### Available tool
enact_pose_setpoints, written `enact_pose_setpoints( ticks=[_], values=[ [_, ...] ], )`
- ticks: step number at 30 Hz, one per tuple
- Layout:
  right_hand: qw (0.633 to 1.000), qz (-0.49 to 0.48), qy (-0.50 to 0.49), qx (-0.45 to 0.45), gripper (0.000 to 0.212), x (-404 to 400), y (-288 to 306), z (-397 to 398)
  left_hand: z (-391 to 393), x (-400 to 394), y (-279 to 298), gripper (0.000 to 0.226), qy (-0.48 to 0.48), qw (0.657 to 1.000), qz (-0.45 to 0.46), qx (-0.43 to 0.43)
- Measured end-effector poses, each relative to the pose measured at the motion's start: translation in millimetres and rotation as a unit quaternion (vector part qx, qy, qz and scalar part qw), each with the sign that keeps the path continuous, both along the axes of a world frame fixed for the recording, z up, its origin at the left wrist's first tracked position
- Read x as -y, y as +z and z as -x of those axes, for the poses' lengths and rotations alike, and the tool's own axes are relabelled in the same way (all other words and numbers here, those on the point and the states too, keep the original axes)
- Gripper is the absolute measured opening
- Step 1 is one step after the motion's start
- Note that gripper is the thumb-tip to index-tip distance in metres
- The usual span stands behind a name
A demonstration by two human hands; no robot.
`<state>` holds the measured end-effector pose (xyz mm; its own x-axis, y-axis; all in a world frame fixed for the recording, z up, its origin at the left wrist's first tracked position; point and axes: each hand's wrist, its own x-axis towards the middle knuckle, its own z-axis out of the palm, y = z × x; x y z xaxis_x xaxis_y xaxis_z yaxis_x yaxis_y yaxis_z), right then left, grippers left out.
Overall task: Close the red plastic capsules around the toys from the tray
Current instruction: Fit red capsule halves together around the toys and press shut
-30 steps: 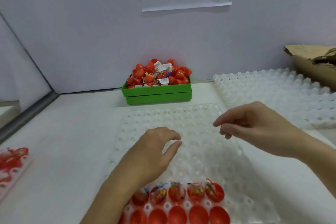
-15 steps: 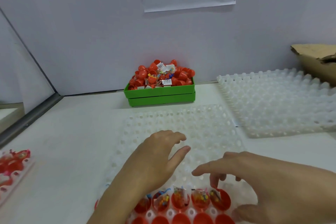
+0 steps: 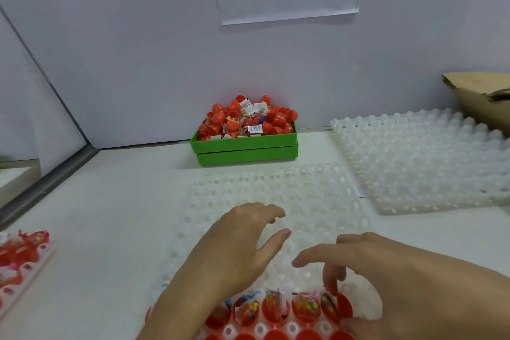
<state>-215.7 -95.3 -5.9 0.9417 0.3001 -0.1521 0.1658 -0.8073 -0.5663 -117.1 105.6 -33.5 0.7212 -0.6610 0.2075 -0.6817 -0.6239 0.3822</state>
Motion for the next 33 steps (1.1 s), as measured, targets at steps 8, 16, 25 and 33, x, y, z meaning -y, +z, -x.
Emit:
enact_pose_setpoints(
  ticks=[8, 16, 25, 33],
  values=[
    [0.987, -0.119, -0.036, 0.102, 0.054, 23, 10, 16, 2, 3, 1, 0.041, 0.000, 0.997, 0.075, -0.003],
    [0.940, -0.134, -0.197, 0.244, 0.055, 9, -17, -2, 17, 12, 9, 0.061, -0.068, 0.963, 0.189, -0.181],
    [0.902, -0.282, -0.191, 0.266, 0.048, -3, -20, -7, 20, 17, 10, 0.035, -0.058, 0.950, 0.250, -0.179],
    [0.871, -0.423, -0.176, 0.179, 0.025, 2, -23, -12, 19, 16, 13, 0.024, -0.056, 0.930, 0.279, -0.232]
  ],
)
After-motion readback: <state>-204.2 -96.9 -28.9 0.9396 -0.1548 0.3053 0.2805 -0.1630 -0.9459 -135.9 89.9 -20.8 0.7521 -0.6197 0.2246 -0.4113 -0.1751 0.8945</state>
